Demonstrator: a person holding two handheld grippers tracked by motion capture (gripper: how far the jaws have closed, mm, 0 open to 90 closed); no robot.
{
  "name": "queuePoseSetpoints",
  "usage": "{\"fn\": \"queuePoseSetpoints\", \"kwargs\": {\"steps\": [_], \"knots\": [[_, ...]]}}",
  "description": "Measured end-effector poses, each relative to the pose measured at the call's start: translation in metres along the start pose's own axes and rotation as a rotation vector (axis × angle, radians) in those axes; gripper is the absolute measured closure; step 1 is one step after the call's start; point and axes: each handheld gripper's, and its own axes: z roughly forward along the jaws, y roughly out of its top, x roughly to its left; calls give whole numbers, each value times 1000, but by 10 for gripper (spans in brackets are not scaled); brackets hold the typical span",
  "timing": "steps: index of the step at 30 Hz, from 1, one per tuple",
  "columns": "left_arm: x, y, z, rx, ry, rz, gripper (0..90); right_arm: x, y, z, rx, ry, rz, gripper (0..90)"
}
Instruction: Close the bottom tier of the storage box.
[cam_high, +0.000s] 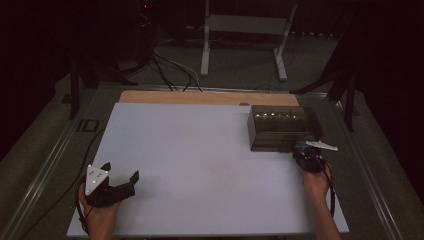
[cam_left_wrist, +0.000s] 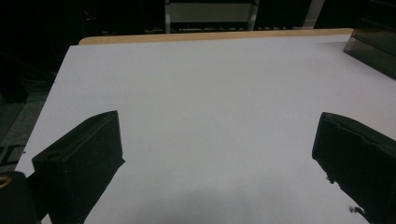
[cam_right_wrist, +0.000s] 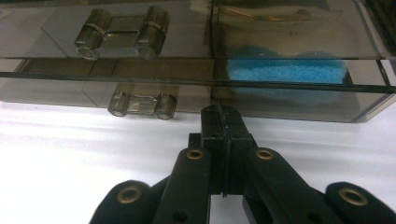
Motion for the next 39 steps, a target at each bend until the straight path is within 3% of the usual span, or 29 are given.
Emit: {"fn": "queuePoseSetpoints", "kwargs": {"steps": [39], "knots": [[-1,0,1,1,-3,2,33,-2,5,5,-13,-23,42,900]]}}
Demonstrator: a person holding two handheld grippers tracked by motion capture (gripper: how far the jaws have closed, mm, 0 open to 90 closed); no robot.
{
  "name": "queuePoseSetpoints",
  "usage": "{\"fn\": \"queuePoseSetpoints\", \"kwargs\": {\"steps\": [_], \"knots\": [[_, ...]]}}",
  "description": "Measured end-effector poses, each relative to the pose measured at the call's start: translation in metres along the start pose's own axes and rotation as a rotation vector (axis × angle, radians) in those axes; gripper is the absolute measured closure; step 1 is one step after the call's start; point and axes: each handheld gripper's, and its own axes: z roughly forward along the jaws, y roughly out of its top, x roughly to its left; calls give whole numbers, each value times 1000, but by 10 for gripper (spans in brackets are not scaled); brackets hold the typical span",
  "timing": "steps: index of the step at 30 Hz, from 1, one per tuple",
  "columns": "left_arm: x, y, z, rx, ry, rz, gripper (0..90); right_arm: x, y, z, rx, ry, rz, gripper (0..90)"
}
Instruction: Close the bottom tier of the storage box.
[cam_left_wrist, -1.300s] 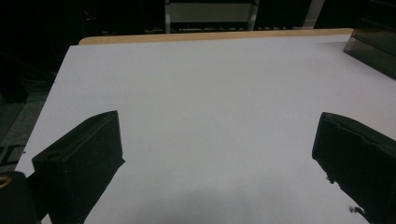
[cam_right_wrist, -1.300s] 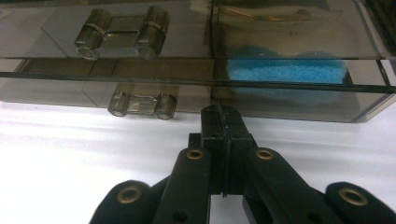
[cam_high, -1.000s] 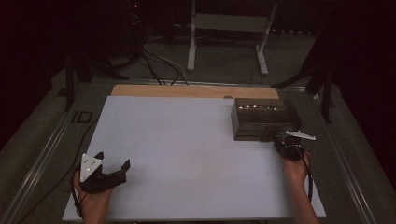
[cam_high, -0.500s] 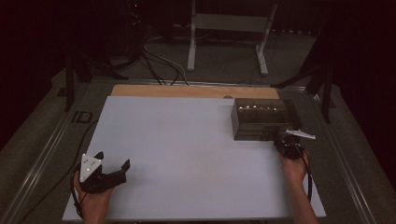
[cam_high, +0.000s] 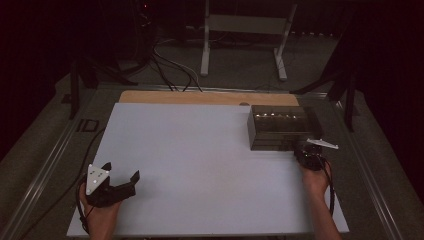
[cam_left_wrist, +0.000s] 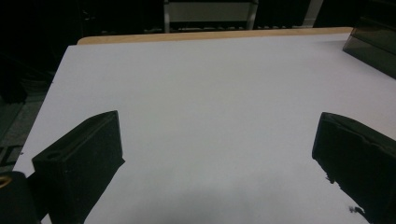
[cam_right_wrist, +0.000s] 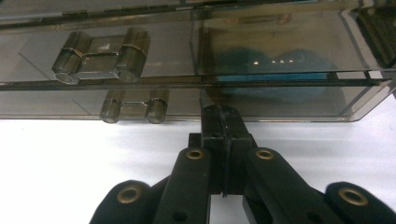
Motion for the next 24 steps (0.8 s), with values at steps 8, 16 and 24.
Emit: {"fn": "queuePoseSetpoints", "kwargs": {"steps": [8,16,24], "knots": [[0,0,0,0,1,0,33,2,0,-1,-10,5,-11,900],[0,0,0,0,0,2,33,3,1,-3,-21,1,-6,896],[0,0,-1,-3,1,-1,33,4,1,-7,-41,17,-13,763]]}}
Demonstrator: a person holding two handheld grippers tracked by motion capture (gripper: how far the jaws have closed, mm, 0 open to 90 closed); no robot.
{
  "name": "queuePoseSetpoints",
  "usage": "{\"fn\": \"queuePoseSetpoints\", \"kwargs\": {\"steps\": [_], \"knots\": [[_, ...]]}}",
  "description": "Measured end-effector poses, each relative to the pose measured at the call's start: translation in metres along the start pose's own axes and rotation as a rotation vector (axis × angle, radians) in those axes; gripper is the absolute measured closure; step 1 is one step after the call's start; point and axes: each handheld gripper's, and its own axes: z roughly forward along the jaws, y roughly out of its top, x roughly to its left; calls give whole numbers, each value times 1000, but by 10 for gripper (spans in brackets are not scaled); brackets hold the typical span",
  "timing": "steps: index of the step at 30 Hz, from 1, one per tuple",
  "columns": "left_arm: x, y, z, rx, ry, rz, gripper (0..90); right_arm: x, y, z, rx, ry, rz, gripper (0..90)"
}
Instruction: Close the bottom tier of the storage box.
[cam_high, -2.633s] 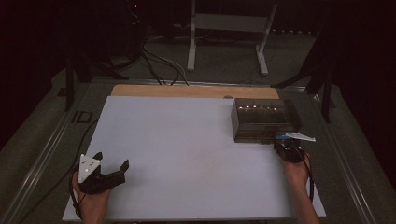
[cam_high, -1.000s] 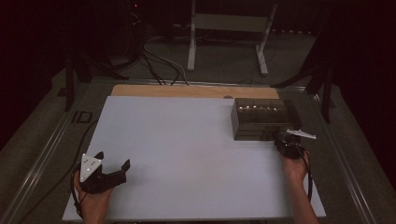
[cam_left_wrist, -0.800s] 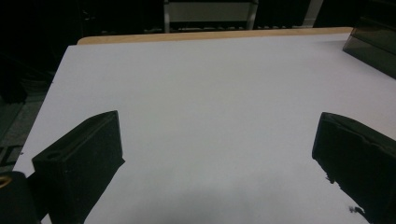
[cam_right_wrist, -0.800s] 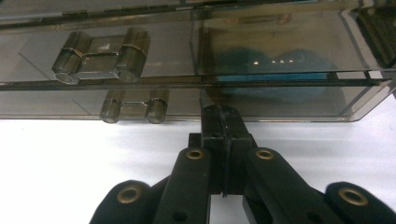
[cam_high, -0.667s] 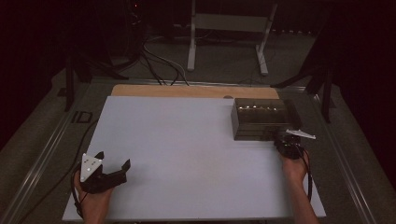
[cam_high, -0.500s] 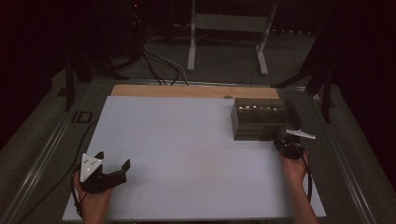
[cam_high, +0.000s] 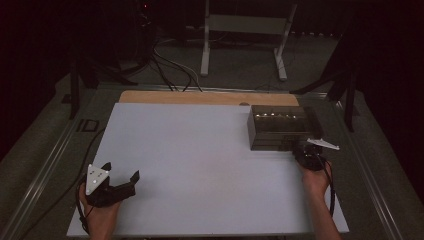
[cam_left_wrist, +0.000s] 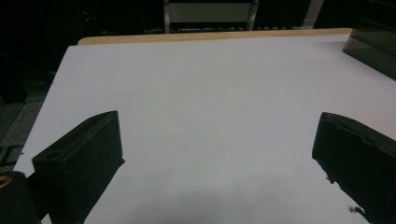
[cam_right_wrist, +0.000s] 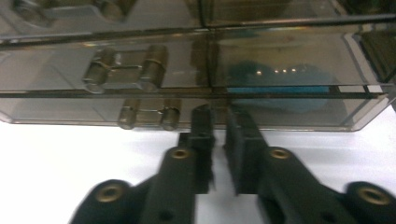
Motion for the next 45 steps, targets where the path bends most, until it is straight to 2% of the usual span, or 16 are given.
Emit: {"fn": "queuePoseSetpoints", "kwargs": {"steps": [1,3,5,7,8,11,12,14,17,21,28,34,36,41,45], "knots": [[0,0,0,1,0,-1,33,1,0,-1,0,1,-9,699],[0,0,0,1,0,-1,33,3,0,-2,0,0,-19,629],[0,0,0,-2,-1,-2,33,3,0,-4,-2,9,-11,551],[0,0,0,-1,-2,-1,33,3,0,-5,-5,9,-9,515],[0,0,0,-3,-1,-2,33,5,0,-8,-7,11,-2,428],[0,0,0,-2,-1,-1,33,8,0,-12,-12,-3,-23,308],[0,0,0,-2,-1,-1,33,8,0,-12,-12,-3,-23,308],[0,0,0,-2,-1,0,33,9,0,-16,-23,1,-12,214],[0,0,0,-1,0,0,33,10,0,-19,-25,7,-4,136],[1,0,-1,-5,1,-7,33,13,-2,-22,-11,25,-19,32],[2,1,-2,-12,4,-13,33,16,-5,-35,-16,74,-29,0],[5,1,-4,-25,13,-23,32,17,-9,-49,-46,111,-39,0],[6,2,-5,-30,26,-27,24,18,-10,-53,-52,117,-43,0],[9,2,-7,-40,22,-34,11,20,-15,-61,-68,134,-49,0],[8,3,-8,-42,22,-25,10,20,-18,-68,-86,150,-44,0]]}}
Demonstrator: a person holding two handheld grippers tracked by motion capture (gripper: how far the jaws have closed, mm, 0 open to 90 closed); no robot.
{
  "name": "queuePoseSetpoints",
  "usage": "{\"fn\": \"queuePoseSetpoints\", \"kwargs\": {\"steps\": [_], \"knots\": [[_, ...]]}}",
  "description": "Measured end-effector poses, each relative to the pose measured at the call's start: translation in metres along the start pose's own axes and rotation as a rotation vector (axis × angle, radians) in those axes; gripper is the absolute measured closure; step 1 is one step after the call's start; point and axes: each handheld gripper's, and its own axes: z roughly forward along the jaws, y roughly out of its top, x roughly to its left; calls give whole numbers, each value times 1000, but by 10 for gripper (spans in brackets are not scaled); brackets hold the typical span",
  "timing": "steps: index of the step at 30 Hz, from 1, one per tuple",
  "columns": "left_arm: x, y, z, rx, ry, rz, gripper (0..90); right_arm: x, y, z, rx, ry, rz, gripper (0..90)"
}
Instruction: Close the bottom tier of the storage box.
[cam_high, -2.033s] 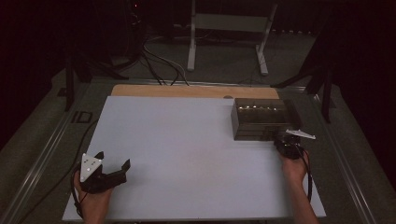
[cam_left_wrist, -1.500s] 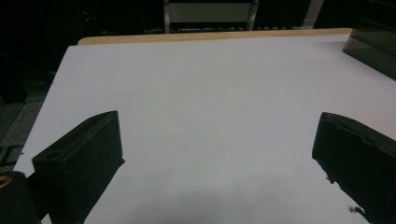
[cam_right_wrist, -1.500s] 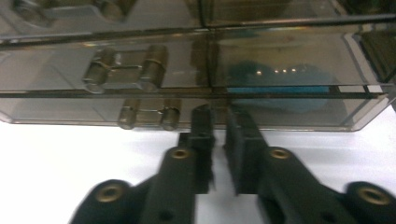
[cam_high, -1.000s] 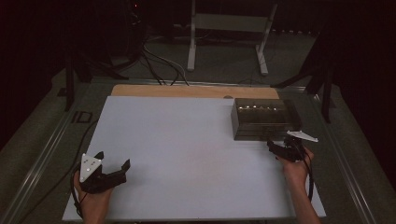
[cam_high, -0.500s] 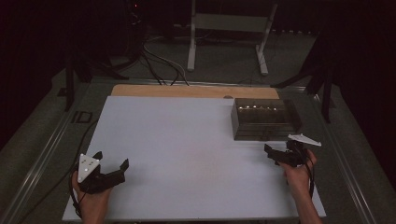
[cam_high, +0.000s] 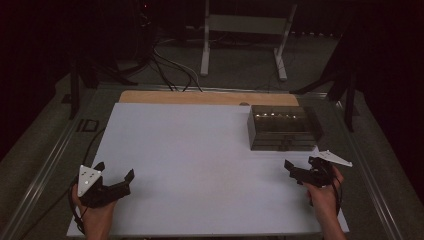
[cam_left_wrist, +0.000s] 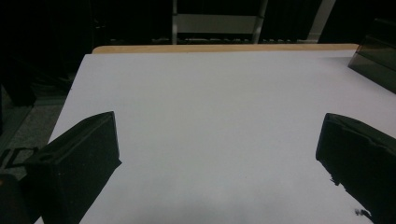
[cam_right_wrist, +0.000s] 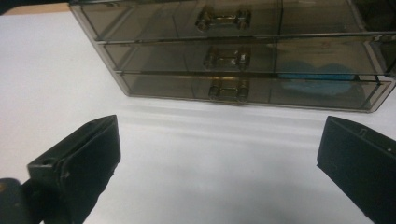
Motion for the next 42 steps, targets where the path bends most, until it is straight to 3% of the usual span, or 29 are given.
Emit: {"fn": "queuePoseSetpoints", "kwargs": {"steps": [18,31,42], "knots": [[6,1,-5,-24,11,-14,11,15,-12,-20,-66,76,-47,0],[7,1,-5,-21,17,-17,11,16,-18,-27,-102,93,-57,0],[6,-1,-2,10,25,-19,11,29,-22,-23,-80,97,-177,0]]}}
